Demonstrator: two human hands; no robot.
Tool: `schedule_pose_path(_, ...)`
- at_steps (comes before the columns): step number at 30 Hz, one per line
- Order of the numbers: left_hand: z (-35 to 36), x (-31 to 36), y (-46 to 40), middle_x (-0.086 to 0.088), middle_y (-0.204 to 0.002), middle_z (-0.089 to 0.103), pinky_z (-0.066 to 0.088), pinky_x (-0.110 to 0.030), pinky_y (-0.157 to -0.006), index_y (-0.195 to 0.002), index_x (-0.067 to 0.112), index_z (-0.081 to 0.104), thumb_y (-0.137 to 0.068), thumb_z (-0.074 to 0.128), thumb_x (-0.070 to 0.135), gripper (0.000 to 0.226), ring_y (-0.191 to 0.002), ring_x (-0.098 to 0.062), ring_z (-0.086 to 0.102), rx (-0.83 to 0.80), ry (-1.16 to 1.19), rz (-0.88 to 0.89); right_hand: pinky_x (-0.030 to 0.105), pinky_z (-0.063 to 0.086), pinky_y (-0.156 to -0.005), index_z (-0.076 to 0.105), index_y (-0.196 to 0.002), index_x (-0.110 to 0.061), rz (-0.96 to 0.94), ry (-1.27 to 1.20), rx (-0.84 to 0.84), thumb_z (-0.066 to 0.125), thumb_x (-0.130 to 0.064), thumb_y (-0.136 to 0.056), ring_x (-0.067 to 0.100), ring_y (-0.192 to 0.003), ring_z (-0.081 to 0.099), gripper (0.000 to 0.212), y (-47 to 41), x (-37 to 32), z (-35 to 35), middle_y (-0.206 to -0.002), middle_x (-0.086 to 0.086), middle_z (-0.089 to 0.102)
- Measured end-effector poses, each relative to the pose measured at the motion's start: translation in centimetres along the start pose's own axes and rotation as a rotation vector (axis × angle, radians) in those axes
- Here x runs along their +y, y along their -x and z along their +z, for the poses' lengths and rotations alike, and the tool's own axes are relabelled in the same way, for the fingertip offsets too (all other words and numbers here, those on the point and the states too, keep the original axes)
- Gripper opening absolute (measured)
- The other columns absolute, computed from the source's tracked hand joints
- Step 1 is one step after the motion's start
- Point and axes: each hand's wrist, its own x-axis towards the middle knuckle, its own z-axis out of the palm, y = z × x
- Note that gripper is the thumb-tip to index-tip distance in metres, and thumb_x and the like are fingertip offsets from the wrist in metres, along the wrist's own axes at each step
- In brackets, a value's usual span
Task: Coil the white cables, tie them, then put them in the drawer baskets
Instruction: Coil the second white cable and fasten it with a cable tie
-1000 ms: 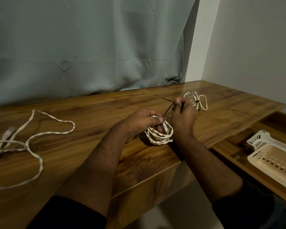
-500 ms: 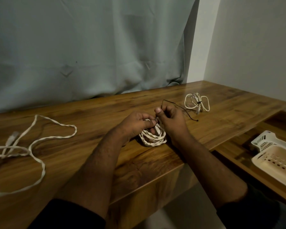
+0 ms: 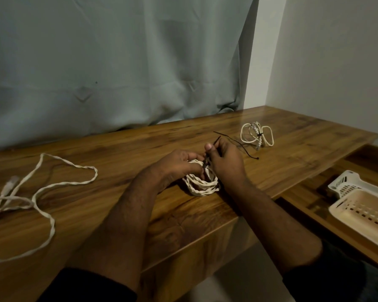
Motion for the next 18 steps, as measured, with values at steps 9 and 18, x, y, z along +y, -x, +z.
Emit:
schedule_pose_path(9, 0.2, 0.7, 0.4, -0.016, -0.093, 0.075, 0.056, -0.033, -0.073, -0.102, 0.008, 0.072, -0.102, 0.061, 0.014, 0.013, -0.074, -0.021, 0.072, -0.007, 0.214, -0.007, 0.041, 0.053, -0.065, 0.058, -0.086, -0.012, -0.185, 0.014, 0.125, 0.062, -0.029, -0.101, 0.015, -0.071, 0.064, 0.023, 0.5, -0.9, -0.5, -0.075, -0.004, 0.067)
schedule_pose_path(18, 0.1, 0.9, 0.3, -0.006, -0.080, 0.077, 0.052, -0.026, -0.058, -0.097, 0.015, 0.075, -0.100, 0.065, 0.018, 0.011, -0.064, -0.012, 0.072, 0.227, 0.294, -0.011, 0.041, 0.046, -0.074, 0.064, -0.083, -0.004, -0.544, 0.165, -0.003, 0.067, -0.012, -0.091, 0.023, -0.084, 0.053, 0.011, 1.0, -1.5, -0.5, -0.080, 0.004, 0.063)
